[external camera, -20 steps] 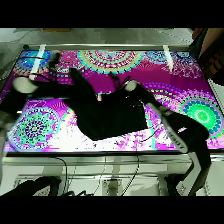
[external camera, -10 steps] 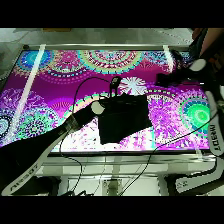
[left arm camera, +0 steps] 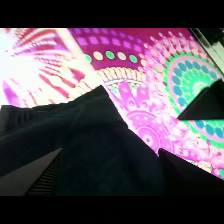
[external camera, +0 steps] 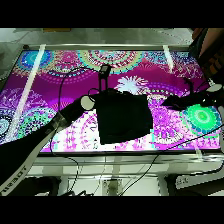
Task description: Fold the clothes and pants, and hang the long-sleeved shirts on hangers.
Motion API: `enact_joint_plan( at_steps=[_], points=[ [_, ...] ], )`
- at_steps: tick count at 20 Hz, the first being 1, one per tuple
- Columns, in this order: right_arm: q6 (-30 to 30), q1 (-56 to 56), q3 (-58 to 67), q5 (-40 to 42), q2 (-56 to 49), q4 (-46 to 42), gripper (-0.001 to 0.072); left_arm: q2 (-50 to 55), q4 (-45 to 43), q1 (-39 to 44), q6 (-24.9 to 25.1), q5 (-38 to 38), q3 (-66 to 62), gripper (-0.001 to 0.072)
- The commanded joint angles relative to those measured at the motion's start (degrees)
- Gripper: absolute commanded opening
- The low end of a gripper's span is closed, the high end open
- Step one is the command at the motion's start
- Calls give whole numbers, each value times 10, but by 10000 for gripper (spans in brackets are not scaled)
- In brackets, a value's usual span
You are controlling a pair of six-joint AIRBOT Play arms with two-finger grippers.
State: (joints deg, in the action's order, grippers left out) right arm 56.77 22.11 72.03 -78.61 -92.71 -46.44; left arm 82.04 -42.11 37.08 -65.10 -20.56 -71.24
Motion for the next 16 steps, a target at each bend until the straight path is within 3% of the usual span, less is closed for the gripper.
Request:
enact_joint_plan(
  at_steps=[1, 4, 7, 8, 10, 14, 16],
  points=[
    [-24, -55, -70, 61, 0, 41, 705, -5, -12, -15, 0, -38, -1, 698],
    [-6, -132, -70, 164, 0, 35, 702, -4, -12, -15, 0, -58, 0, 698],
    [93, -165, -63, 243, -16, -18, 692, -4, -12, -15, 0, -76, -1, 698],
    [124, -165, -55, 236, -33, -27, 692, -4, -12, -15, 0, -81, -1, 698],
    [130, -162, -38, 181, -66, 1, 692, -4, -19, -15, 0, -88, -1, 698],
    [68, -176, -22, 28, -120, 102, 692, -4, -60, -15, 0, -89, -1, 698],
    [51, -203, -22, 21, -131, 118, 692, -4, -75, -15, 0, -89, 0, 697]
  ],
)
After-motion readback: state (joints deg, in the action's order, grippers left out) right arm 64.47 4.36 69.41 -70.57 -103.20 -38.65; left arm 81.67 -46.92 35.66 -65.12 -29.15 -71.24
